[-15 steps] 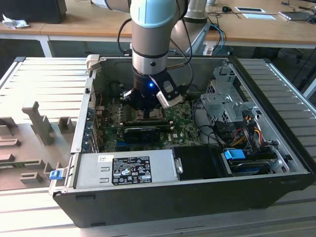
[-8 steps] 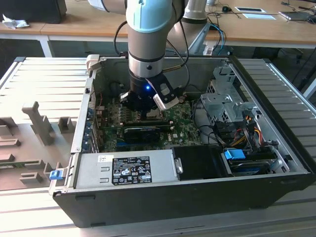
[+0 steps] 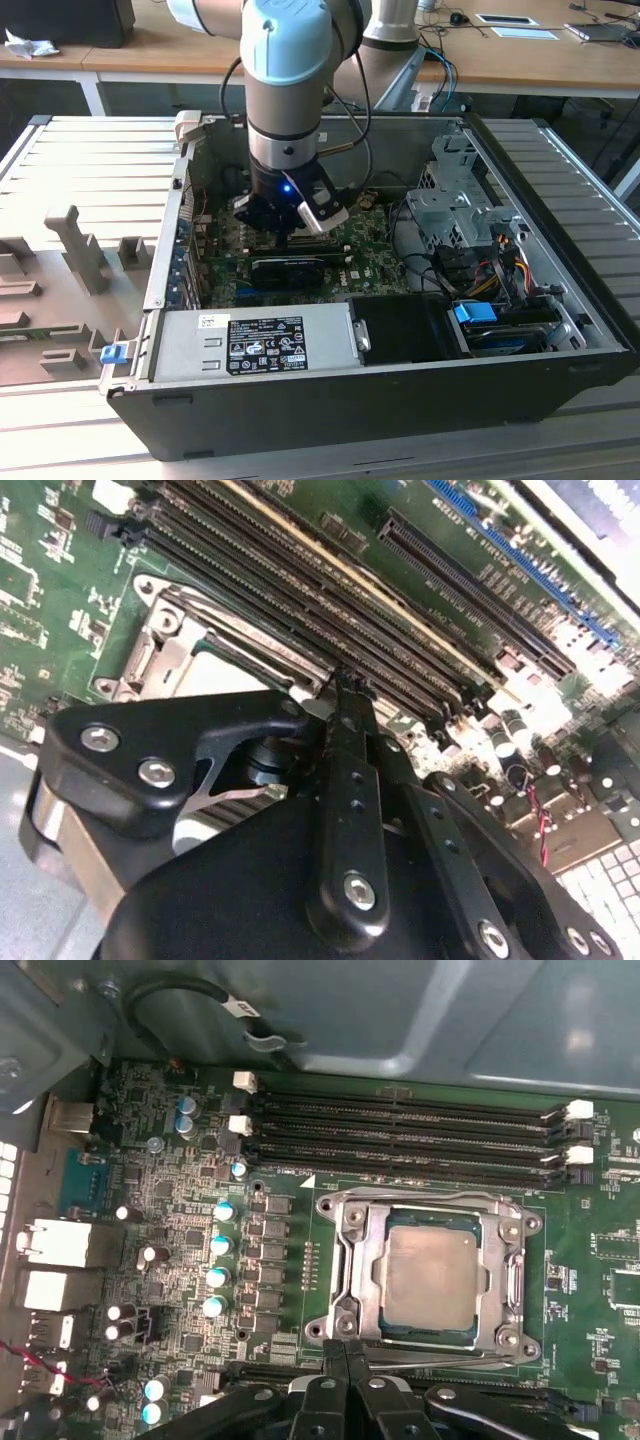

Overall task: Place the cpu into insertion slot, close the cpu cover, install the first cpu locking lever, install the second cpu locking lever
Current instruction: 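Install the second cpu locking lever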

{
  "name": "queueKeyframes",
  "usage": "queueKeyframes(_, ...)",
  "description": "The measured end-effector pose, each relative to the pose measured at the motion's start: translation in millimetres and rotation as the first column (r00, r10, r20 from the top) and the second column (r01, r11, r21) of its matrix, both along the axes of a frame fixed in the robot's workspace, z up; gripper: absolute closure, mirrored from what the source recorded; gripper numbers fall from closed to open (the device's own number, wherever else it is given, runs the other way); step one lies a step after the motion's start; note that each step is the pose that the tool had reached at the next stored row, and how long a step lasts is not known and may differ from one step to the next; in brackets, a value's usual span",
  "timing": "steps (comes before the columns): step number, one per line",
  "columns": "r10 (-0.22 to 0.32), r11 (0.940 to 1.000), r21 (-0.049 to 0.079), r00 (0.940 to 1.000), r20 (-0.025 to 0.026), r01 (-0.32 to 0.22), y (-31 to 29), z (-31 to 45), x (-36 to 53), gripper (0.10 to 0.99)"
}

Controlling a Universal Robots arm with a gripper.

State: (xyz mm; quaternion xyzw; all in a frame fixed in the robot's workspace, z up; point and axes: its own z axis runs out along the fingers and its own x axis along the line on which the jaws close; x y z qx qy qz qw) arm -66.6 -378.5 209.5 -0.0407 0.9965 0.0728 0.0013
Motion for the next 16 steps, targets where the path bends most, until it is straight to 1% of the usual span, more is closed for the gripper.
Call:
queueKeyframes(3,0.0,0.9999,0.013,1.0,0.0002,0.0,-3.3,-0.7,-2.8,0.98)
queueKeyframes(6,0.0,0.9997,0.023,1.0,0.0001,0.0,-4.2,-2.0,-3.7,0.98)
queueKeyframes(8,0.0,0.9992,0.039,1.0,0.0002,0.0,-5.0,-3.7,-6.0,0.98)
queueKeyframes(12,0.0,0.9985,0.054,1.0,0.0001,0.0,-5.6,-6.2,-6.8,0.98)
queueKeyframes(13,0.0,0.998,0.063,1.0,0.0001,0.0,-5.8,-6.9,-7.0,0.98)
queueKeyframes(16,0.0,0.9971,0.076,1.0,0.0002,0.0,-6.5,-8.8,-7.3,0.98)
